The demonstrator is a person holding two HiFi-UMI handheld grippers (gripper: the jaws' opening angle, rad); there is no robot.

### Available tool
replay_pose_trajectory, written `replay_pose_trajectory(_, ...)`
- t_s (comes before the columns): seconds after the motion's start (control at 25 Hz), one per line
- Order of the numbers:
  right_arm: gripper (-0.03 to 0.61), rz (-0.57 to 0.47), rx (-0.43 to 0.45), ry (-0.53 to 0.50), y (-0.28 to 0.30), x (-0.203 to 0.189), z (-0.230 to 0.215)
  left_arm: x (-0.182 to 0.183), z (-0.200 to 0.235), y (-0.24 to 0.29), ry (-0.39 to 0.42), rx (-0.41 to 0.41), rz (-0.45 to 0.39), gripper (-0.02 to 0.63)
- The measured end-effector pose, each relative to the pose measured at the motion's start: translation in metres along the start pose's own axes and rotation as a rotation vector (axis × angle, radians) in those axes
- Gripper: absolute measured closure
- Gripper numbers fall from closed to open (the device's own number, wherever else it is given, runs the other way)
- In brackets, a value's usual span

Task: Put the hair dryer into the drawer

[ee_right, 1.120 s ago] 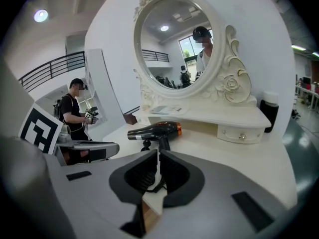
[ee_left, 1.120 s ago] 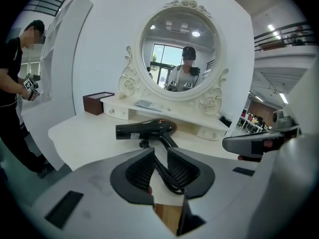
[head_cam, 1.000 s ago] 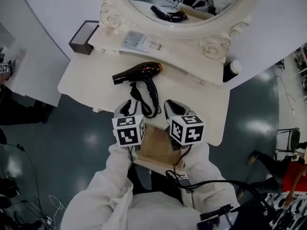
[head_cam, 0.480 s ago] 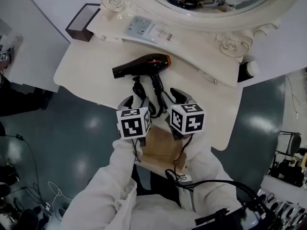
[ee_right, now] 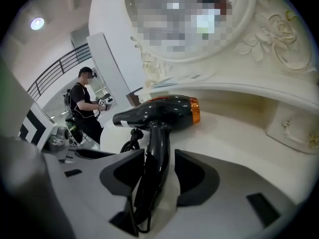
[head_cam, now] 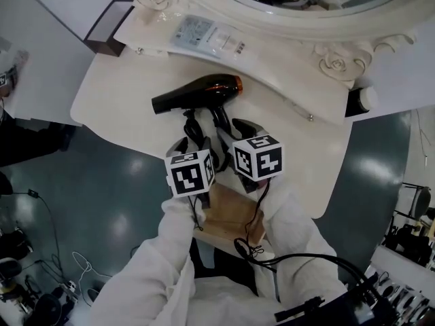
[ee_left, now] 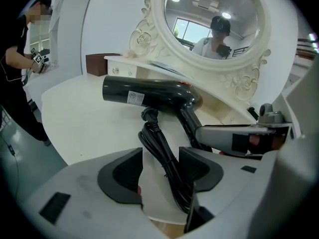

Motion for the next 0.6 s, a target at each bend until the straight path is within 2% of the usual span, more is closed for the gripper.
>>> replay_pose_trajectory(0.16, 0.345, 0.03, 0.021, -0.002, 0.012, 0.004, -0.001, 0.001, -0.002, 0.004, 0.001, 0.009, 0.01, 0.407)
replay_pose_trajectory(0.32, 0.345, 0.055, 0.03, 0.008, 0.019, 0.004, -0.002, 0.0, -0.003, 0.007, -0.035, 0.003, 0.034, 0.407)
replay_pose_trajectory(0.6, 0.342, 0.079, 0.024, 0.02, 0.023, 0.006, -0.002, 0.001, -0.003, 0.008, -0.014, 0.023, 0.043, 0.407)
Point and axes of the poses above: the fingertips, and each gripper's own axes: y forward along the fingers, z to its left, x out of its top, the point moved 10 cm from there along -y, backward along the fingers, and after that the axes turned 6 degrees about x, right-handed, at the moved point
